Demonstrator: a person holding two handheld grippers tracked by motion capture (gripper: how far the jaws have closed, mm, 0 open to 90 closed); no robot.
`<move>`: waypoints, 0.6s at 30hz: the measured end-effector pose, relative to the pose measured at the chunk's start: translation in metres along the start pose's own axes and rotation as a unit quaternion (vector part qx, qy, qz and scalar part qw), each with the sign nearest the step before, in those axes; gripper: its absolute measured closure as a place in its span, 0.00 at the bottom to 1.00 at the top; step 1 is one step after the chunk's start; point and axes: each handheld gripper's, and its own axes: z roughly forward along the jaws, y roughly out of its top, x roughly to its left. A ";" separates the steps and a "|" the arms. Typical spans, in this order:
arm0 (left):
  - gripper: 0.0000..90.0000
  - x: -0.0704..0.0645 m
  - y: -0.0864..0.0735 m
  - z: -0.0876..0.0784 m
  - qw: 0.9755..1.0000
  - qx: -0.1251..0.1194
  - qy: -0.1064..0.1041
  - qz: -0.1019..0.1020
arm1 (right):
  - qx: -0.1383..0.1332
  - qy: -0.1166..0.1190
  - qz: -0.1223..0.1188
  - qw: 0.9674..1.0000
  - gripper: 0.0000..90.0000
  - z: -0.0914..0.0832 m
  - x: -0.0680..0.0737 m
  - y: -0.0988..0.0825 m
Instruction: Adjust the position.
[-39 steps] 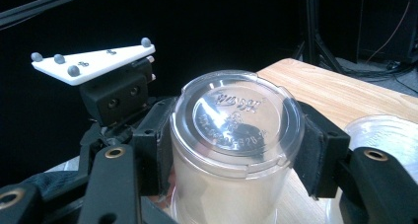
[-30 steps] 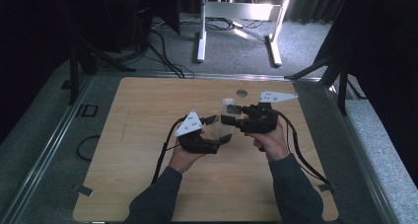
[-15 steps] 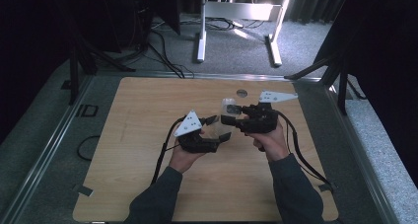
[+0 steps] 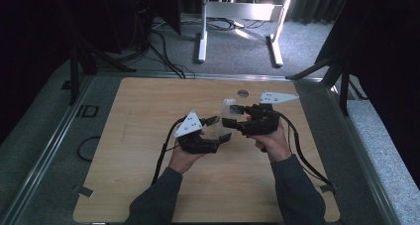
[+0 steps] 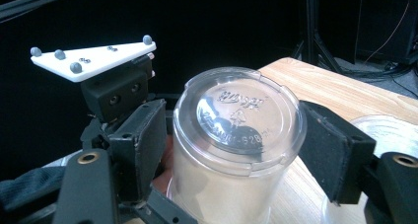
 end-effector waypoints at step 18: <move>0.31 0.007 0.002 -0.012 1.000 0.026 -0.004 0.009 | 0.019 -0.012 -0.034 0.999 0.29 -0.009 0.003 0.003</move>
